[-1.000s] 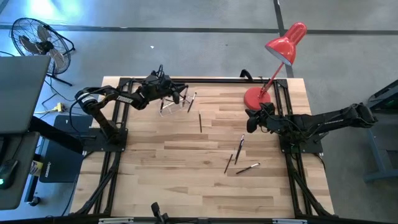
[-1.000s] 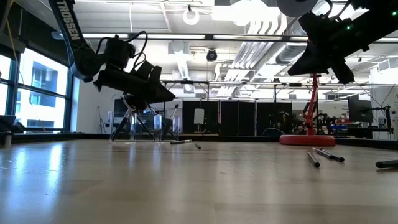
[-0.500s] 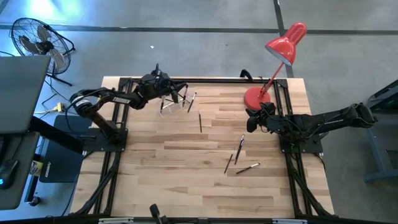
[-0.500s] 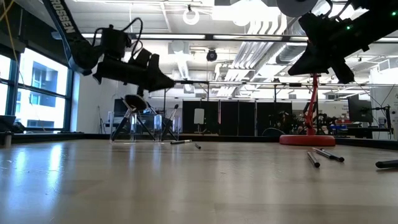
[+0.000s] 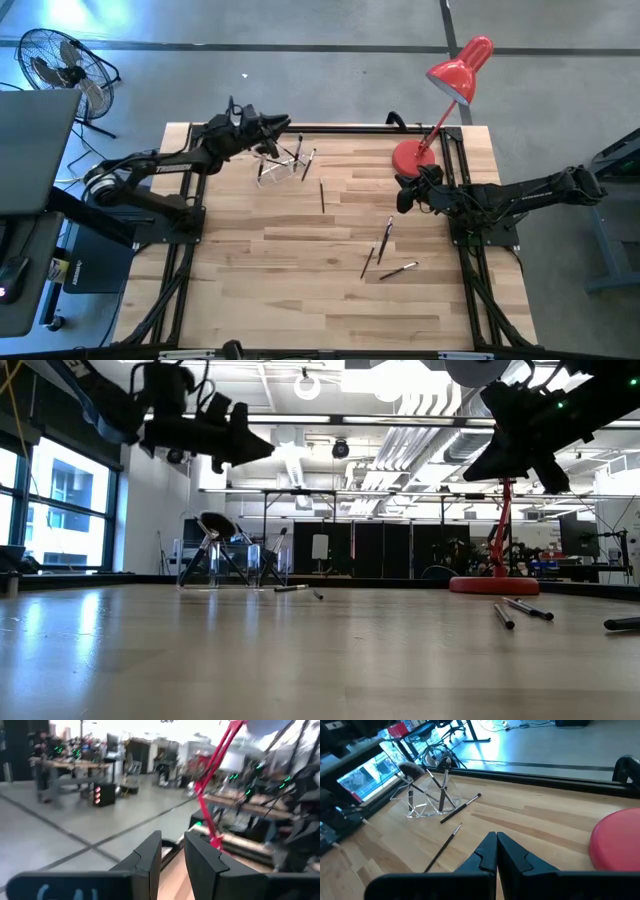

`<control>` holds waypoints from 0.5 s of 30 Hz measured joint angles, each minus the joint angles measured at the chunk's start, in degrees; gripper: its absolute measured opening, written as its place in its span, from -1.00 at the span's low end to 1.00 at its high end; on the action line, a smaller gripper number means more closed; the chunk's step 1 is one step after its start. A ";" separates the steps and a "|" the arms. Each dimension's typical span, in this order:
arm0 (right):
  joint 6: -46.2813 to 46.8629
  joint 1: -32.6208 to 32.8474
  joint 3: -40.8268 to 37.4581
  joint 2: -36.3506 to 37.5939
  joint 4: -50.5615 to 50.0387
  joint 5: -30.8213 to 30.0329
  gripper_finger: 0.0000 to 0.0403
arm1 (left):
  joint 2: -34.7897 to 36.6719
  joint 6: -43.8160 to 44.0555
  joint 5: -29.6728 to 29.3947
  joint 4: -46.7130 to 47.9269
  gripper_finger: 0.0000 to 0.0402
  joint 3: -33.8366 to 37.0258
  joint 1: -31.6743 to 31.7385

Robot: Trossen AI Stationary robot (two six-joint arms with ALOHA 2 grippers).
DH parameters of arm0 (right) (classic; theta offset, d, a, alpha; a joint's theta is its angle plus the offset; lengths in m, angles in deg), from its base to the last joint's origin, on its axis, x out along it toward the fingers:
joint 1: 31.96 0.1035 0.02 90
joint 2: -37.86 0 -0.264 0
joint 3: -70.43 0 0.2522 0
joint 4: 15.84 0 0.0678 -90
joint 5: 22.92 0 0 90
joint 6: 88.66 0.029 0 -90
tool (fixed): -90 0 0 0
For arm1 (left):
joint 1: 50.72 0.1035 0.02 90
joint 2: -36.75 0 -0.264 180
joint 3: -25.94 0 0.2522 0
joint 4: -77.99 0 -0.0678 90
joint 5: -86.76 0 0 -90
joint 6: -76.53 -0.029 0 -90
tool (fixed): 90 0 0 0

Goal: Put items in baskets/containers
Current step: Put the eyeshadow brush into the transparent organizer

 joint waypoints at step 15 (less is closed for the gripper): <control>-8.85 0.00 0.00 0.00 -0.04 3.02 -1.00 | -1.53 3.32 -33.38 50.93 -0.60 -22.59 -21.78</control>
